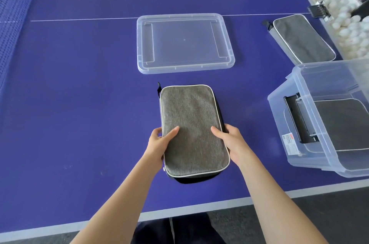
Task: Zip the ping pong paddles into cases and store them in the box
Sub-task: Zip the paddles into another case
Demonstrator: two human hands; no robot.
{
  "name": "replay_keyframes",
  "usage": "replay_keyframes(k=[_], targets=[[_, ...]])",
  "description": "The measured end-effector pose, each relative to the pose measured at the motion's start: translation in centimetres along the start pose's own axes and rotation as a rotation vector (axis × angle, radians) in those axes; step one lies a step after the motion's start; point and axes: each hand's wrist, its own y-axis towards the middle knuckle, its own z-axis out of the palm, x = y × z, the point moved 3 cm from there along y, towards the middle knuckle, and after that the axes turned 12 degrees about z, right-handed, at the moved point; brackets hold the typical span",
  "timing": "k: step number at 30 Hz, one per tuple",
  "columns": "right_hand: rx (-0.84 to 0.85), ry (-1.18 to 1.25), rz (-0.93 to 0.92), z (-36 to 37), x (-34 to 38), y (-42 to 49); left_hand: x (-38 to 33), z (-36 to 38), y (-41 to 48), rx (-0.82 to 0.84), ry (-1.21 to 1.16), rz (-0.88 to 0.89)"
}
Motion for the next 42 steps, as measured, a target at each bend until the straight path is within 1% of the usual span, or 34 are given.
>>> replay_keyframes(k=[6,9,15,20,25,34,36,38,40,42], targets=[[0.046,0.027,-0.117,0.2,4.2,-1.8,-4.9,-0.5,0.1,0.145,-0.076,0.085],[0.064,0.011,-0.177,0.5,6.5,-2.9,-7.6,-0.5,-0.2,0.153,-0.088,0.157],[0.090,-0.002,-0.216,1.7,8.4,-4.8,-10.0,-0.2,-2.3,0.007,-0.095,0.315],[0.129,0.000,-0.224,2.4,9.0,-5.9,-10.9,-0.8,-3.7,-0.019,-0.115,0.403],[0.154,-0.051,-0.241,3.3,10.6,-7.2,-12.5,-1.7,-4.8,-0.044,-0.133,0.453],[0.151,-0.252,-0.320,5.9,13.5,-9.1,-14.1,-3.4,-5.8,-0.150,-0.305,0.484],[0.111,-0.282,-0.367,6.2,13.7,-9.4,-14.4,-3.7,-5.9,-0.188,-0.349,0.484],[0.024,-0.223,-0.431,6.3,13.4,-9.6,-14.8,-4.1,-5.9,-0.232,-0.408,0.471],[-0.148,-0.066,-0.521,6.4,12.1,-10.5,-15.2,-4.5,-5.8,-0.280,-0.459,0.462],[-0.383,0.115,-0.661,6.7,9.6,-12.0,-15.8,-4.8,-5.7,-0.318,-0.505,0.454]])
